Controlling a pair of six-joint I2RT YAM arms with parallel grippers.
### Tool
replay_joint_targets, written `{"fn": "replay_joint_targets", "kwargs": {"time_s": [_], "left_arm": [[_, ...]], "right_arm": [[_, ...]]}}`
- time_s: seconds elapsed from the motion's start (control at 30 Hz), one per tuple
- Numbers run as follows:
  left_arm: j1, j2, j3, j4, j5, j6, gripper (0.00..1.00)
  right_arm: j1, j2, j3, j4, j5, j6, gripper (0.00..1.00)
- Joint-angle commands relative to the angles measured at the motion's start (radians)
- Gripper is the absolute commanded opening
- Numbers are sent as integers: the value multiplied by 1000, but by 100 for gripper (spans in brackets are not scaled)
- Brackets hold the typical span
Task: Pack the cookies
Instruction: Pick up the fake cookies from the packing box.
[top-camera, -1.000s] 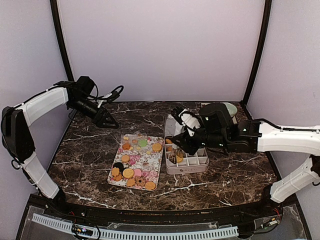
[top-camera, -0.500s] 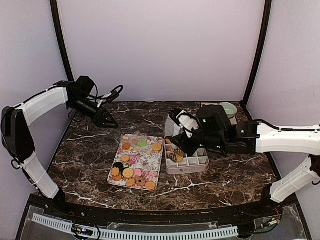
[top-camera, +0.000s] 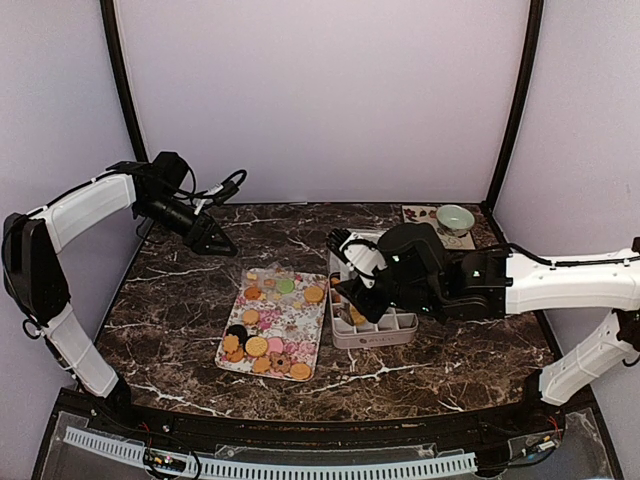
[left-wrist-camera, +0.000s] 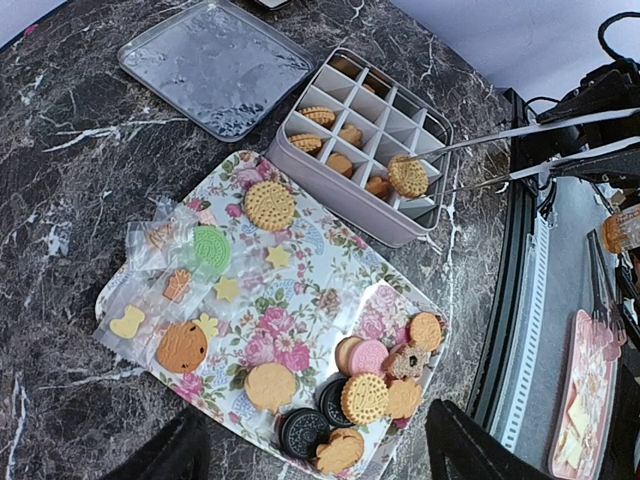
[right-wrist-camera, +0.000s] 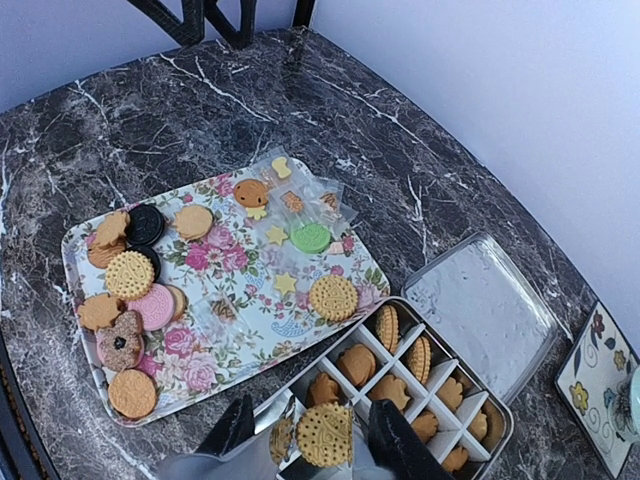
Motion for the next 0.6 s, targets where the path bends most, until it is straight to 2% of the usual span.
{"fn": "replay_joint_targets", "kwargs": {"time_s": [0.0, 0.37, 0.57], "left_arm": [[6, -44, 20, -35, 16, 15, 76], [7, -49, 20, -43, 17, 16, 76], [6, -51, 23, -44, 19, 15, 76]], "right_arm": [[11, 2, 33, 11, 39, -15, 38], [10, -5, 29, -1, 12, -2, 37], [10, -15, 44, 1, 89, 10, 23]]}}
